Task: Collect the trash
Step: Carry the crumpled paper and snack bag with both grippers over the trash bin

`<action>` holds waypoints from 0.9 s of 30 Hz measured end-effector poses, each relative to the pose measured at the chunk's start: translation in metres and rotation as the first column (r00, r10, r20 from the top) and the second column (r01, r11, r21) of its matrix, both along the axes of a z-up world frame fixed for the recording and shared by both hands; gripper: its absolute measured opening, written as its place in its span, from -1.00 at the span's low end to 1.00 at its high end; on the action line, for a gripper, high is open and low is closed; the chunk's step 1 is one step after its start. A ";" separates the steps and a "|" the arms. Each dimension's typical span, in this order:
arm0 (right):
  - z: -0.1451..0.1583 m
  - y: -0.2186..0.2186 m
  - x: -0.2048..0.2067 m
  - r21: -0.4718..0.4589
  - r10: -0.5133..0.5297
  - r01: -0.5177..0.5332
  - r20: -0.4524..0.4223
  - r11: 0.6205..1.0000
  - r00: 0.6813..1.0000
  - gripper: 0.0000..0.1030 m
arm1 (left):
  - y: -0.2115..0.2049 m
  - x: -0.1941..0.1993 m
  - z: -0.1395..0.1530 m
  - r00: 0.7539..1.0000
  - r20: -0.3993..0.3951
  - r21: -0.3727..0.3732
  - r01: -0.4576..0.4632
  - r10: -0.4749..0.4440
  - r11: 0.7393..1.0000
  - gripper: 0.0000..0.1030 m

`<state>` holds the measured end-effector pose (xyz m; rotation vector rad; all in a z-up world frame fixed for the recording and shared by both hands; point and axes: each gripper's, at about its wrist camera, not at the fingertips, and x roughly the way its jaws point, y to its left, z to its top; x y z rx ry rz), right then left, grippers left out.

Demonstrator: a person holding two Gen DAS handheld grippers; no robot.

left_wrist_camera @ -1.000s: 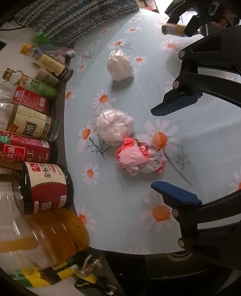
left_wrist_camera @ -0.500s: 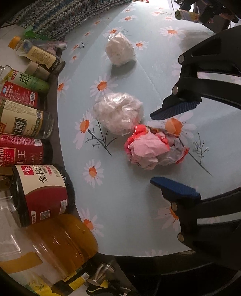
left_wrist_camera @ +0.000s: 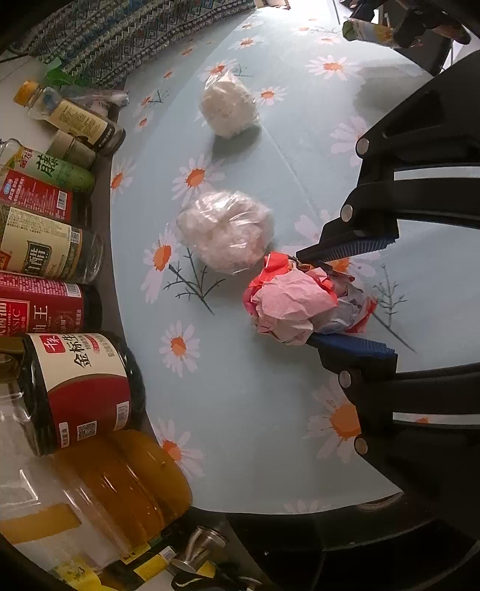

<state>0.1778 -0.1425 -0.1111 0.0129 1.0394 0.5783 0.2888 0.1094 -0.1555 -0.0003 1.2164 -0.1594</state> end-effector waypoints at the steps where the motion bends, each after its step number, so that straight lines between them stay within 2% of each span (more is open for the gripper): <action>1: 0.000 0.002 0.000 0.001 0.009 -0.009 0.003 1.000 1.000 -0.05 | 0.000 -0.003 0.001 1.000 0.002 -0.004 -0.003 0.003 1.000 -0.31; 12: 0.001 0.007 -0.006 0.021 0.060 -0.060 0.013 0.998 0.998 -0.05 | -0.002 -0.046 0.018 0.999 0.026 -0.045 -0.032 0.033 0.998 -0.31; 27: 0.008 0.011 -0.031 0.066 0.190 -0.193 0.041 0.979 0.981 -0.05 | -0.021 -0.126 0.025 0.995 0.027 -0.091 -0.091 0.094 0.992 -0.31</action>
